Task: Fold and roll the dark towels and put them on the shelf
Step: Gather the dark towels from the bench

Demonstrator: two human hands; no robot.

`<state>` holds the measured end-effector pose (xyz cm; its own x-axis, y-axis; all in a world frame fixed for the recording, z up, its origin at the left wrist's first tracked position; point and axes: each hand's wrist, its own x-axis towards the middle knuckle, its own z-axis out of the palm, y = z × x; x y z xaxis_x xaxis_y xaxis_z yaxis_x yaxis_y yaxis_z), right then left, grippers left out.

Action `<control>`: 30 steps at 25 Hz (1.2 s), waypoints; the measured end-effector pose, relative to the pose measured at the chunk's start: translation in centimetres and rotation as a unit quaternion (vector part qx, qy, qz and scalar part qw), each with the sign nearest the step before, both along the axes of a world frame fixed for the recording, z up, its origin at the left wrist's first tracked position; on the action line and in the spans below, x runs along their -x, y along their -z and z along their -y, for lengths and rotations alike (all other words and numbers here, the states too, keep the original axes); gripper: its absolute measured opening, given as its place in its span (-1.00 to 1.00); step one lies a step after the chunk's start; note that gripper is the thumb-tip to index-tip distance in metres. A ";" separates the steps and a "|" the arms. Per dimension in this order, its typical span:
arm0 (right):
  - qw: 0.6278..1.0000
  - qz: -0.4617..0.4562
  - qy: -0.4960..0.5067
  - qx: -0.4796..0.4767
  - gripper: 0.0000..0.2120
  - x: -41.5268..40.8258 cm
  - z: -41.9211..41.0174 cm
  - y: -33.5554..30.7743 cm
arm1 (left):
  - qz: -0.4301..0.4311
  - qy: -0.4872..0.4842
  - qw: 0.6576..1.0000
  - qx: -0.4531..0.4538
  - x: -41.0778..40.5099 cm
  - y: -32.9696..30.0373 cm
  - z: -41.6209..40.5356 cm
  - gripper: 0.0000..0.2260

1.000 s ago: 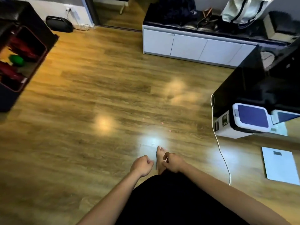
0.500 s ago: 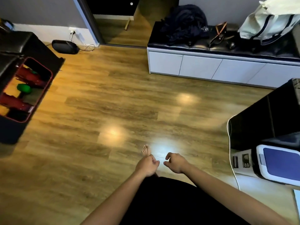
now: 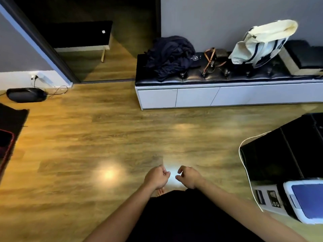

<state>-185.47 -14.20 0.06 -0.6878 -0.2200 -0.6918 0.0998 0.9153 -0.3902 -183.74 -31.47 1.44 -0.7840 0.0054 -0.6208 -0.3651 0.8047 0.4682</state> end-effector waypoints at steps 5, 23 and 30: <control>0.998 0.001 0.055 0.012 -0.66 10.9 1.0 1.1 | 0.027 0.034 0.999 0.012 10.5 1.4 1.8 -0.84; 1.000 0.022 -0.020 0.008 -0.65 51.7 6.1 1.7 | 0.035 0.004 0.999 0.010 50.9 2.0 6.3 -0.79; 0.994 -0.001 0.106 0.009 -0.69 63.1 9.7 0.7 | 0.013 0.069 0.997 0.012 64.2 1.5 10.4 -0.80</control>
<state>-248.55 -23.90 -0.63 -0.7216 -0.0831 -0.6873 0.2881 0.8667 -0.4072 -247.96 -41.85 -0.06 -0.7609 0.0972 -0.6416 -0.2617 0.8588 0.4404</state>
